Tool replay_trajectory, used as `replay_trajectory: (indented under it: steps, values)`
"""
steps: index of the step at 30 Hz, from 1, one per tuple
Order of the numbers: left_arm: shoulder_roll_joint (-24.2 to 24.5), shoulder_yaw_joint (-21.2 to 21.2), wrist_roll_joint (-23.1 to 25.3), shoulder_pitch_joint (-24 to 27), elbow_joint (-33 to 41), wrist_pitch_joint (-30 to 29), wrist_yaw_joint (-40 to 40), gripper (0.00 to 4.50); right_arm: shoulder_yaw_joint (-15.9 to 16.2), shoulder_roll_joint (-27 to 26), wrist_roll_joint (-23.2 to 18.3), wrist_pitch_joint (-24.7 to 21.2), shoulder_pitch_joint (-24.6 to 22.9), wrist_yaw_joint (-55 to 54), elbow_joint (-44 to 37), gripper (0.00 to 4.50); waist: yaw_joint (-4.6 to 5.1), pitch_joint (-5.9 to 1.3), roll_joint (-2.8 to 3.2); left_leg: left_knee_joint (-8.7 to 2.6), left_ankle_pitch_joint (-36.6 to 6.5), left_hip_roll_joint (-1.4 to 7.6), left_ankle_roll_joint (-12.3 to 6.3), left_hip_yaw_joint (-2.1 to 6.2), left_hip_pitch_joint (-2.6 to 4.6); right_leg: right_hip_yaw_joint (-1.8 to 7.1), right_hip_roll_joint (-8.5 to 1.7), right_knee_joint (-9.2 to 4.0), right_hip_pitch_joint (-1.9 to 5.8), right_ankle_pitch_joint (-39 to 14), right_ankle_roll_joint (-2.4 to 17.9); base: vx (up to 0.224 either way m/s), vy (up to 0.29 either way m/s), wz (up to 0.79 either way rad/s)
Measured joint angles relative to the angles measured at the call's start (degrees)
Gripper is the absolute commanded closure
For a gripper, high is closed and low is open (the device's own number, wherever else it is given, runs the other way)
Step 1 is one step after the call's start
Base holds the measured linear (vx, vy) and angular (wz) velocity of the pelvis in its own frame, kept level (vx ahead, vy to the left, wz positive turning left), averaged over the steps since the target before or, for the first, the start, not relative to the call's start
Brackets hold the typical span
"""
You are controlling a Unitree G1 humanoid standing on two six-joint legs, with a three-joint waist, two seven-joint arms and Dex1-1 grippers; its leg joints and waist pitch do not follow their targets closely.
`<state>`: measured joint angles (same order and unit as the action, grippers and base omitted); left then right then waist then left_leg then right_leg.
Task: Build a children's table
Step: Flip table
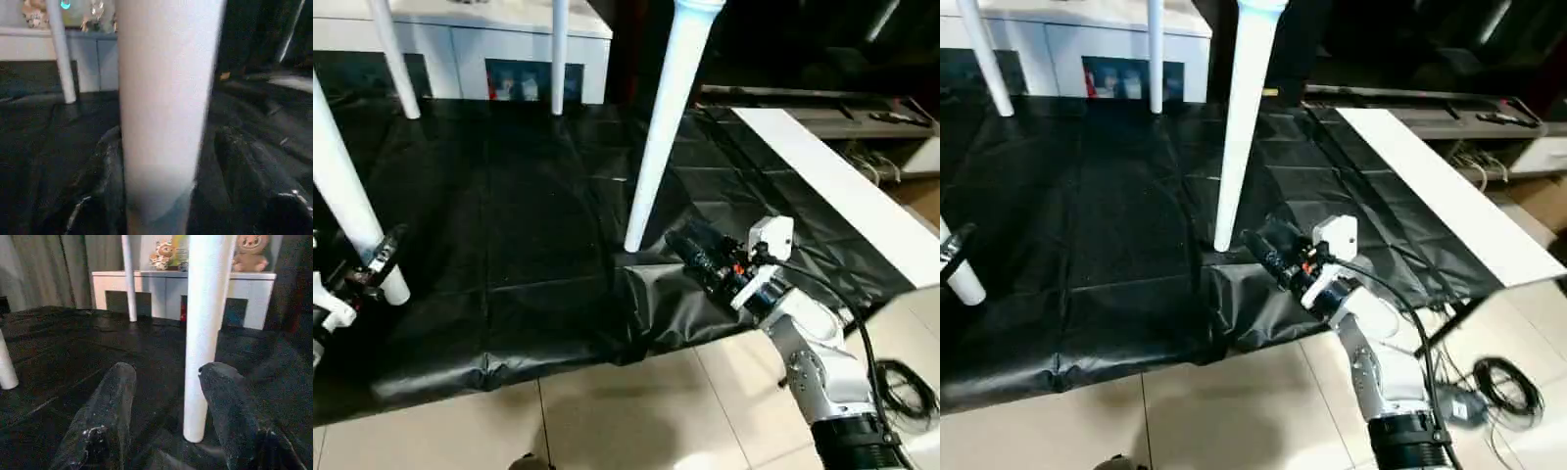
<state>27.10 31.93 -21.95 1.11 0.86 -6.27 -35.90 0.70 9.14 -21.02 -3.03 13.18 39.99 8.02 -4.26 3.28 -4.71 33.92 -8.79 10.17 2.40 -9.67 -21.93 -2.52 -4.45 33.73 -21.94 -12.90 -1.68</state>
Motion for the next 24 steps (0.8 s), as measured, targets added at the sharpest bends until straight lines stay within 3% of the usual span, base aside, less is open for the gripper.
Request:
replay_trajectory:
  steps: [6,9,10,11,12,13,14,15,16,17,19,22,24]
  values:
    - [-2.3,2.7,-3.3,6.2,4.6,0.4,0.0,1.39,0.0,0.0,-0.7,-1.4,-2.1,-0.8,-3.0,2.15,0.99,0.03,-0.08,-0.53,0.0,-0.01,0.00,0.00,0.27,-0.24,0.00,-0.83,-0.01,-0.1,0.1,0.000,0.000,0.00]
    - [-4.0,3.7,-5.5,11.4,9.2,-0.2,0.0,1.39,0.2,0.0,-0.8,-1.7,-3.9,-0.8,-3.6,2.15,1.14,0.11,-0.12,-1.14,0.0,0.18,0.00,-0.01,0.60,-1.31,-0.26,-1.39,0.36,-0.4,0.4,0.000,0.000,0.00]
    - [-4.3,3.6,-6.0,12.6,10.9,-0.8,0.0,1.39,0.4,-0.1,-0.8,-1.9,-4.4,-0.8,-3.7,2.15,0.59,0.25,-0.30,-1.94,0.0,0.21,0.02,-0.43,0.40,-1.84,-0.31,0.97,0.71,-2.5,1.9,-0.074,-0.013,0.08]
    - [-4.5,3.2,-6.2,12.7,12.0,-1.2,0.0,1.39,0.3,0.0,-0.8,-1.9,-4.9,-0.9,-4.0,2.15,-0.63,0.18,-1.07,-2.42,0.0,0.28,0.03,-2.27,0.48,-1.33,-0.56,4.17,0.78,-4.4,2.8,-0.074,-0.013,0.08]
    - [-4.9,3.4,-6.6,13.2,13.6,-1.2,0.2,1.39,0.4,-0.1,-0.8,-2.0,-4.6,-0.9,-4.0,2.15,-1.54,0.07,-2.28,-2.64,0.0,0.24,0.03,-3.82,0.50,-0.42,-0.82,5.56,0.85,-5.2,2.0,0.013,-0.116,0.15]
    - [-6.7,3.3,-6.9,15.1,16.7,-1.1,0.8,1.39,0.5,0.1,-0.8,-2.4,-4.2,-1.3,-4.6,2.15,-2.17,0.32,-2.56,0.65,-2.1,0.24,0.94,-2.52,0.19,0.49,-0.97,5.33,-0.02,-4.8,0.4,0.106,-0.092,-0.16]
    - [-8.7,3.3,-7.0,18.7,19.0,-1.1,1.8,1.39,0.6,0.0,-0.8,-2.8,-4.1,-1.6,-4.9,2.15,-3.06,0.21,-1.51,3.38,-2.6,-0.50,0.92,1.63,0.16,0.02,-0.90,5.36,0.27,-4.6,0.2,0.106,-0.092,-0.16]
    - [-10.1,3.0,-6.9,20.7,20.4,-1.3,2.7,1.39,0.6,0.0,-0.7,-3.0,-4.4,-2.0,-5.1,2.15,-3.21,0.21,-0.39,4.03,-3.6,-1.03,1.51,3.91,1.00,-0.64,-0.72,5.40,0.24,-4.4,0.3,0.068,0.051,-0.20]
    - [-10.4,2.5,-6.8,20.5,21.5,-1.3,3.9,1.39,0.8,-0.1,-0.6,-3.5,-4.9,-2.5,-4.9,2.15,-2.96,0.49,-0.33,3.14,-3.9,-0.65,2.21,3.58,0.88,-1.00,-0.63,4.71,0.08,-4.2,0.5,-0.040,0.012,0.22]
    - [-10.6,2.2,-6.4,20.7,22.6,-1.4,4.9,1.39,1.2,-0.3,-0.4,-4.0,-5.0,-2.8,-4.9,2.15,-2.79,0.74,0.02,2.57,-3.8,0.03,2.24,2.77,0.89,-0.51,0.16,3.85,0.06,-3.5,1.4,-0.040,0.012,0.22]
    - [-13.6,-1.3,-4.3,21.7,28.9,-3.1,9.6,1.39,1.6,-0.4,1.2,-4.5,-5.0,-5.1,-5.2,2.15,-2.40,0.55,-0.32,2.16,-3.8,0.35,2.24,2.27,1.13,0.16,0.75,2.28,1.00,-1.5,1.8,-0.041,-0.015,0.14]
    - [-16.7,-10.3,-0.2,19.0,32.6,-6.1,14.8,1.39,1.7,-0.4,3.5,-5.7,-4.9,-8.3,-5.1,2.15,-2.20,0.59,-0.87,1.22,-3.8,0.35,2.24,1.01,1.52,0.45,0.18,2.05,1.00,-1.6,1.4,0.000,0.000,0.00]
    - [-18.2,-12.8,4.0,15.2,31.3,-6.8,18.2,1.39,1.6,-0.5,4.9,-6.5,-4.9,-10.6,-5.0,2.15,-1.92,0.59,-1.16,0.48,-3.8,0.31,2.24,0.94,1.77,0.28,0.11,1.46,1.05,-1.7,1.2,0.000,0.000,0.00]
